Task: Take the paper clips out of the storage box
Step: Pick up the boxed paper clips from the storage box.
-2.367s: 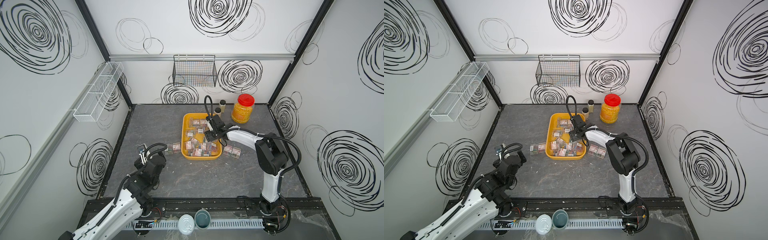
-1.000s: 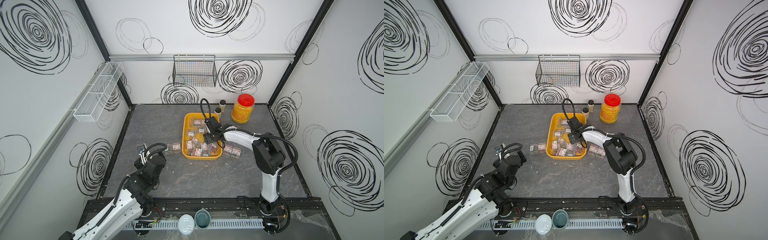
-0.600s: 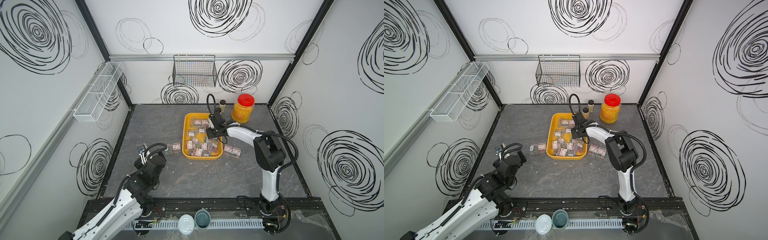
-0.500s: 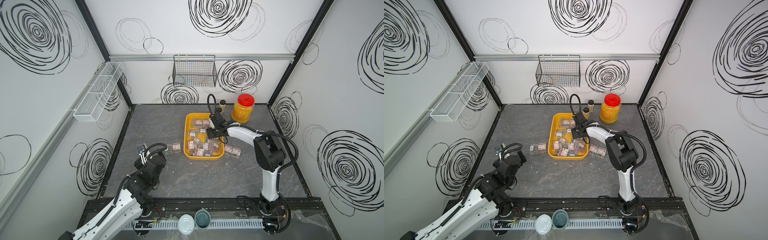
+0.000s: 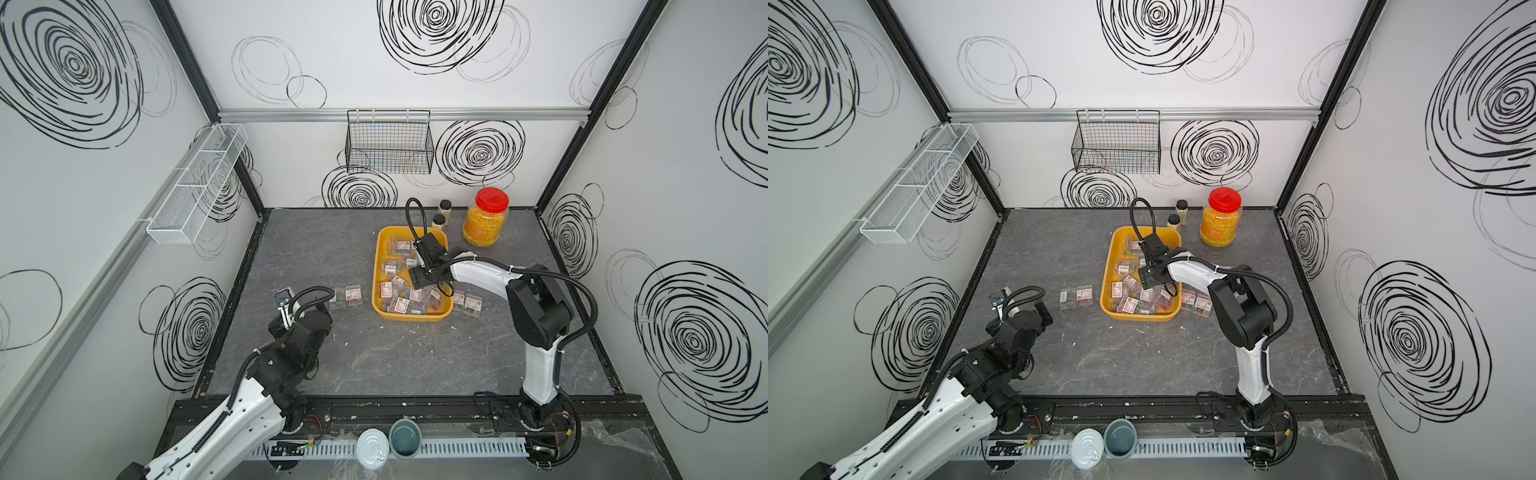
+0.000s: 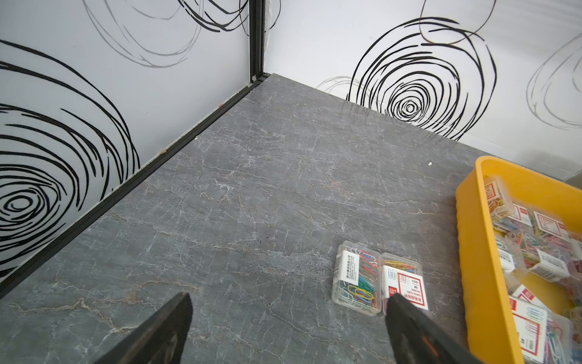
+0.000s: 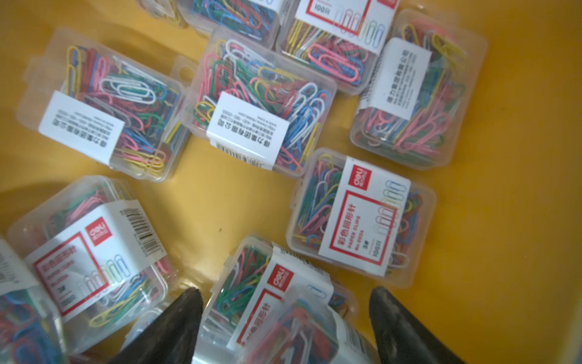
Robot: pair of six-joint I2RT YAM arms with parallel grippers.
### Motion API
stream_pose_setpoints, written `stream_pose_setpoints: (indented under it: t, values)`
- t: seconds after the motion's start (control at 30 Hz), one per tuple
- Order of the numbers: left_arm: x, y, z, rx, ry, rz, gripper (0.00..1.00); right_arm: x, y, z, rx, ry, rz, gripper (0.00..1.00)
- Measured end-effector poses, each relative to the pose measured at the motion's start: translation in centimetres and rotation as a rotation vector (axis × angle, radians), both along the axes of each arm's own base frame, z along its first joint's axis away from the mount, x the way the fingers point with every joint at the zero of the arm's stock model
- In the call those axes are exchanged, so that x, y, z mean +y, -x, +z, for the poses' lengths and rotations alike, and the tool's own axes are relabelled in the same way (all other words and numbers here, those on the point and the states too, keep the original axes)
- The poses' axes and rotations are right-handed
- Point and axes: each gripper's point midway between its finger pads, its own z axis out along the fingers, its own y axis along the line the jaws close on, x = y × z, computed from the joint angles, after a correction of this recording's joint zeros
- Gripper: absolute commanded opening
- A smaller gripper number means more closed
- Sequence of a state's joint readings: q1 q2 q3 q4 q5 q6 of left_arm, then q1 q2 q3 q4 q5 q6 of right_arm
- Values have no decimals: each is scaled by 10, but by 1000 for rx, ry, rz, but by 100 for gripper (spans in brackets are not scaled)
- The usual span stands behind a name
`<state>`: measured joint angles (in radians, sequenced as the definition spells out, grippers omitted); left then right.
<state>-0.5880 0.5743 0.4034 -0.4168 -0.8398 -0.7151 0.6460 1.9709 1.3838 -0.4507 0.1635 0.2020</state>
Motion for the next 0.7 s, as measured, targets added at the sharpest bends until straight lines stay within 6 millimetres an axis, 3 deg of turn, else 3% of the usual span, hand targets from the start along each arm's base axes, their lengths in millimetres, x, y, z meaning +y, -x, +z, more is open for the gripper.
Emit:
stream_pose_setpoints:
  t: [0.13, 0.43, 0.7]
  values:
    - [0, 0, 0, -1, 1, 0, 99, -5, 4, 3, -3, 29, -10, 87]
    - [1, 1, 1, -8, 5, 0, 99, -11, 19, 31, -26, 15, -5, 85]
    - [1, 1, 1, -8, 5, 0, 99, -23, 25, 22, -4, 50, -10, 84]
